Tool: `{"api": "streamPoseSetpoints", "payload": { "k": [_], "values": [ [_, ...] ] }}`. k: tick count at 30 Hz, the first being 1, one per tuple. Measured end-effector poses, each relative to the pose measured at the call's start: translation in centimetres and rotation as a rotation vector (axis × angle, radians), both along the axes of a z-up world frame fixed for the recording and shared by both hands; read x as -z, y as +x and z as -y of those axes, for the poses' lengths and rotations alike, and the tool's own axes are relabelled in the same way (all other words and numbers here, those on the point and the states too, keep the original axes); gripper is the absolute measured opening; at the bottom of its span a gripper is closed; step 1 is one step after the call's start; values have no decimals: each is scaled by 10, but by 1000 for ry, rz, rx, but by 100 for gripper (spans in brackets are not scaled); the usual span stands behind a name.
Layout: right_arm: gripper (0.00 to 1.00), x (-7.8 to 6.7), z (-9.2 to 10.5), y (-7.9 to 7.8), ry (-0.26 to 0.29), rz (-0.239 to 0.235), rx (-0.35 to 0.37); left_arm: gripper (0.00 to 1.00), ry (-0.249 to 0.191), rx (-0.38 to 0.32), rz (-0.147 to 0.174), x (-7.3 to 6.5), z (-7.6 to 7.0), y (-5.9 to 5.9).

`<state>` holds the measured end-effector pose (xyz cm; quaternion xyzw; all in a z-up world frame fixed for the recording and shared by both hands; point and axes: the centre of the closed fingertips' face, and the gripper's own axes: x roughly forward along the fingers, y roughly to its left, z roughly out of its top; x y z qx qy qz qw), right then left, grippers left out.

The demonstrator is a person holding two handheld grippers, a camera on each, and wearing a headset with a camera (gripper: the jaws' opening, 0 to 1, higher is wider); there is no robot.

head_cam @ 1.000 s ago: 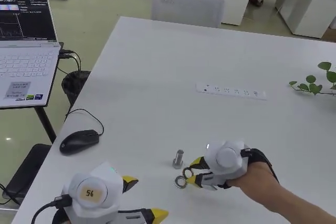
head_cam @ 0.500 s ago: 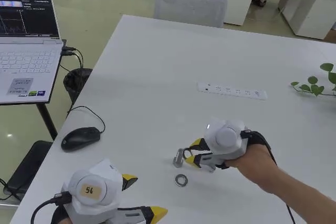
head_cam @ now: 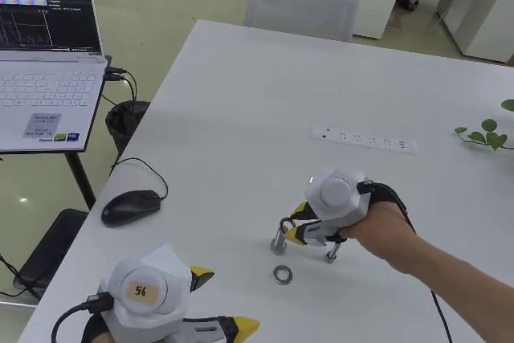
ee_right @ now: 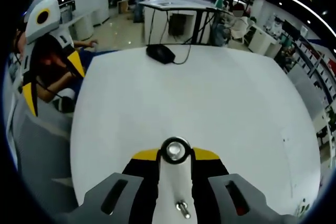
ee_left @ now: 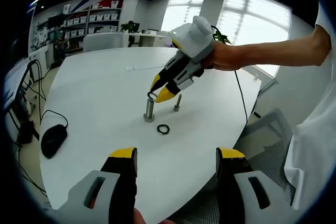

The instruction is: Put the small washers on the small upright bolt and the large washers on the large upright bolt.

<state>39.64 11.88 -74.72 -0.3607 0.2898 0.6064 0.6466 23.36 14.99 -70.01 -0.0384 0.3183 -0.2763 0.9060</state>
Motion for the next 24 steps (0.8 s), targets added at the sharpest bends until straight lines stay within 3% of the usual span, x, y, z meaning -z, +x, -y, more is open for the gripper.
{"api": "streamPoseSetpoints", "payload": {
  "k": [24],
  "values": [
    [23, 18, -4, 0, -54, -31, -12, 60, -4, 2, -3, 1, 1, 5]
  ]
}}
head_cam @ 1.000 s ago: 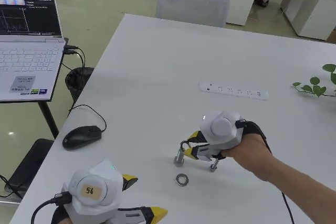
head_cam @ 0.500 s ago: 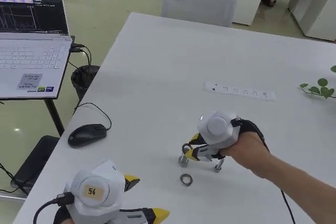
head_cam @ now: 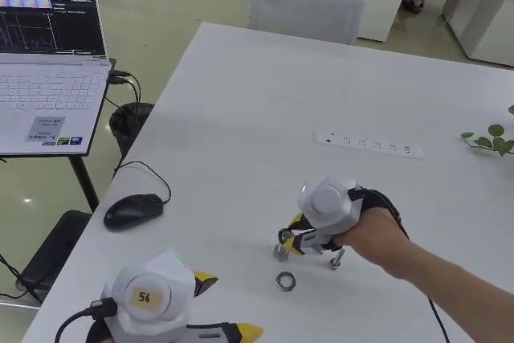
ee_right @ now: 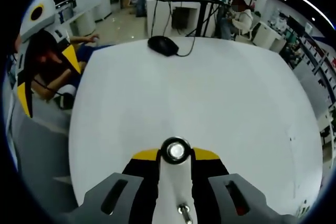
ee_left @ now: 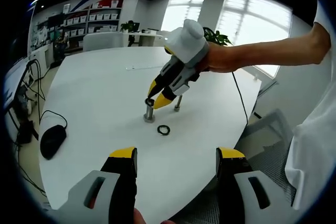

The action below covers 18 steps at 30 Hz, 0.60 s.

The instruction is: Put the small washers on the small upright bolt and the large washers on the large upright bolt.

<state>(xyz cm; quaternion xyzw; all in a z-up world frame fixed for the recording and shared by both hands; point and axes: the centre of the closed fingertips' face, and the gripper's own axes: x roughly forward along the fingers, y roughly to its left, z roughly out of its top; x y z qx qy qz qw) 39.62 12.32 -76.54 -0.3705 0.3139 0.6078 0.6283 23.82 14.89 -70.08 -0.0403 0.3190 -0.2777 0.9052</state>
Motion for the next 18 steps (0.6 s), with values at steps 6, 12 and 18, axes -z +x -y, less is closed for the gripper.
{"api": "streamPoseSetpoints", "payload": {
  "k": [6, 12, 18],
  "values": [
    [23, 5, 1, 1, -14, -7, 6, 60, 0, -3, -3, 1, -1, 0],
    [23, 13, 0, 0, -34, -19, 13, 60, 0, -9, -7, 3, -3, -2],
    [23, 24, -1, 1, -60, -31, 34, 60, -1, -18, -9, 4, -7, -4]
  ]
}}
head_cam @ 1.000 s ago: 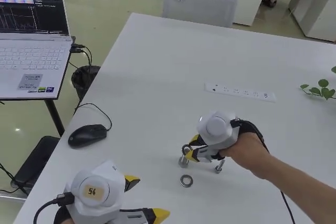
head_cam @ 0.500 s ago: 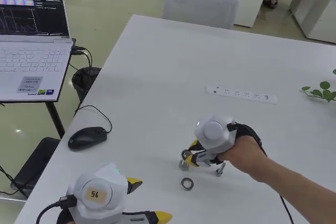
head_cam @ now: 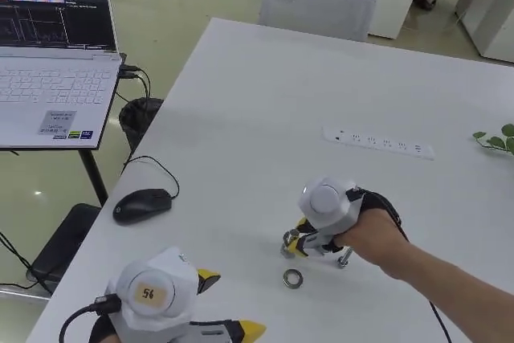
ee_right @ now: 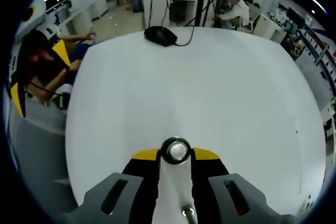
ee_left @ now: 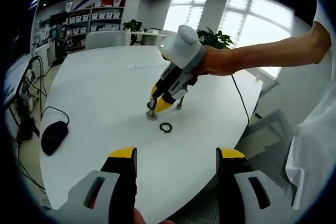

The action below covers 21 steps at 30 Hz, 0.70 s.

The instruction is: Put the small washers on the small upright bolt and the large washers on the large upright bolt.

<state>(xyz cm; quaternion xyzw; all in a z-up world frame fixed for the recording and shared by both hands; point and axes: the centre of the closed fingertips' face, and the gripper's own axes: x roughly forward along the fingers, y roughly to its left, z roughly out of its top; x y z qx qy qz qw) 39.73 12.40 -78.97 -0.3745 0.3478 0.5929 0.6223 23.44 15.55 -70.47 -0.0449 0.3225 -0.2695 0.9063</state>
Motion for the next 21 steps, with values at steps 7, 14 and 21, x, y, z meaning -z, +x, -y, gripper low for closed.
{"api": "streamPoseSetpoints", "payload": {
  "k": [7, 14, 21],
  "values": [
    [23, 12, 0, 1, -25, -9, 5, 60, 2, -4, -1, 0, -1, -2],
    [24, 23, -1, 0, -45, -21, 26, 60, 3, -7, 4, -1, -2, 0],
    [25, 23, 0, 0, -17, -21, 19, 60, 3, -3, 8, -3, 0, 3]
  ]
}}
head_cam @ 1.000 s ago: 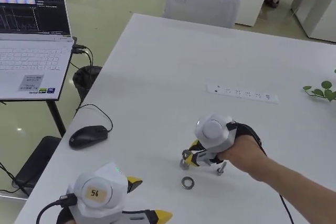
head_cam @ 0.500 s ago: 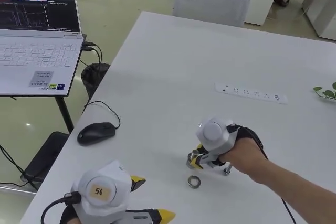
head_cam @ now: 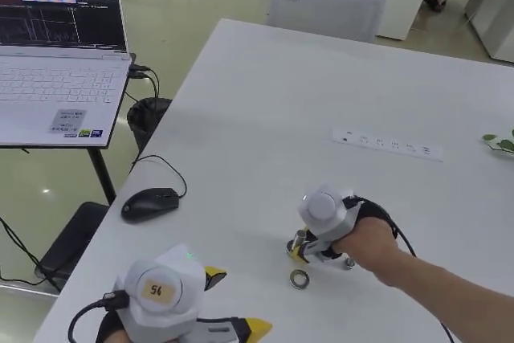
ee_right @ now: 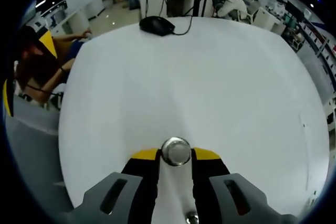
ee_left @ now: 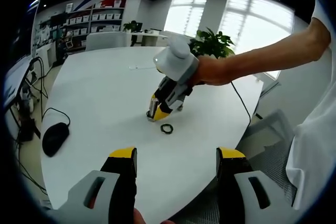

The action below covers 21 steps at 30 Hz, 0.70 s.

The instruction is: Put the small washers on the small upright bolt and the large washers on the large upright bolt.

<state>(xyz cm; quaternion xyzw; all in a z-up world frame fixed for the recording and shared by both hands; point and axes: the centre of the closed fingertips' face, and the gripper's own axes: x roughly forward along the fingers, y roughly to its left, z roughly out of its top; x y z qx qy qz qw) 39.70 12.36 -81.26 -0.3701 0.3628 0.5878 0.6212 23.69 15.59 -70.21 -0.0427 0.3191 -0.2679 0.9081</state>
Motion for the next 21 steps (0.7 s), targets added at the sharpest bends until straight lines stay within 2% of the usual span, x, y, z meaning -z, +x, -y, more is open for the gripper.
{"api": "streamPoseSetpoints", "payload": {
  "k": [4, 13, 16, 21],
  "values": [
    [25, 0, 9, 0, 0, 9, 4, 60, -1, 2, 2, -1, 1, 1],
    [25, -5, 28, -8, 29, 2, 72, 60, -1, 12, -2, 1, 4, 0],
    [24, -3, 31, -17, 38, -15, 80, 60, -2, 17, -2, 1, 5, -1],
    [24, 4, 29, -40, 31, -46, 18, 60, 2, 24, -1, 1, 5, -1]
  ]
}}
